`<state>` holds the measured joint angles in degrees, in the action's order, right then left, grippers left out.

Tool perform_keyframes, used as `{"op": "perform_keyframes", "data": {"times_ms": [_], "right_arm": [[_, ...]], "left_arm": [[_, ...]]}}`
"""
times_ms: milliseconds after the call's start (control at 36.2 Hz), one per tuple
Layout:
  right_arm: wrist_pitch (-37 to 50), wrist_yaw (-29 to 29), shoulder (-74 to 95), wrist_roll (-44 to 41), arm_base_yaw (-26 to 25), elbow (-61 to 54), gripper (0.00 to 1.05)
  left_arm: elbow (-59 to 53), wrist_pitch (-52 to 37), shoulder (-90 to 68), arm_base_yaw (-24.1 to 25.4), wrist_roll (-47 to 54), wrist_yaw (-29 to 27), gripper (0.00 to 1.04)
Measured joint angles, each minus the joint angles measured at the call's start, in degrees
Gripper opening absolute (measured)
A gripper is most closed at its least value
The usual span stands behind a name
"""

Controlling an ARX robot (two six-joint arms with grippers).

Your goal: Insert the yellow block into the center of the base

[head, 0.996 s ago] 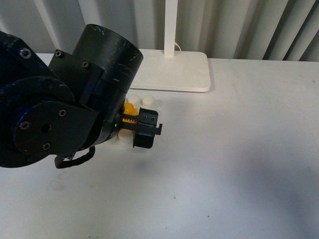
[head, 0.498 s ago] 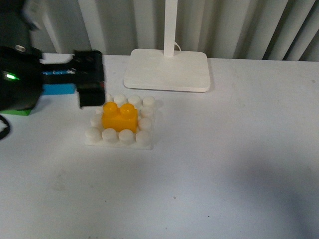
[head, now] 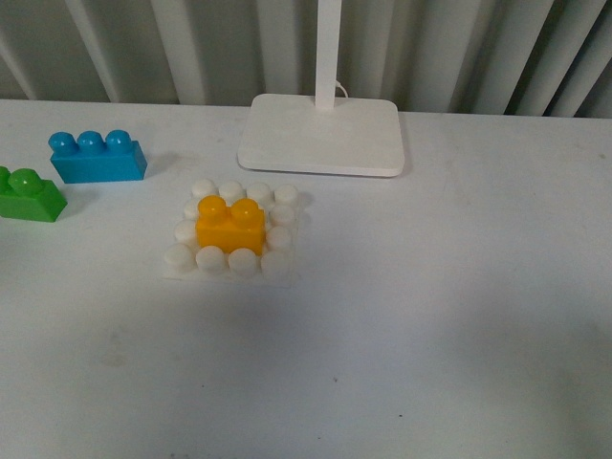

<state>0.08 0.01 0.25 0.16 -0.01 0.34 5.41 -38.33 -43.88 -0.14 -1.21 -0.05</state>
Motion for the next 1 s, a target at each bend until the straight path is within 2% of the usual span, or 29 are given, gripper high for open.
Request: {"op": "perform_keyframes", "data": {"times_ms": [138,166,304,996], "right_arm": [[0.0,0.0,0.0,0.0,0.0,0.0,0.95],[0.0,0.0,0.0,0.0,0.0,0.0,0.95],[0.0,0.0,0.0,0.0,0.0,0.0,0.95],[0.0,0.0,0.0,0.0,0.0,0.0,0.95]], "left_arm": [[-1.7,3.0,4.1,0.0,0.4,0.1,0.06],[-2.0,3.7,5.2,0.0,0.5,0.0,0.04],[-4.7,3.7,8.8,0.0,0.7,0.0,0.04],[-4.9,23.5,29.4,0.0,0.8,0.1,0.04]]}}
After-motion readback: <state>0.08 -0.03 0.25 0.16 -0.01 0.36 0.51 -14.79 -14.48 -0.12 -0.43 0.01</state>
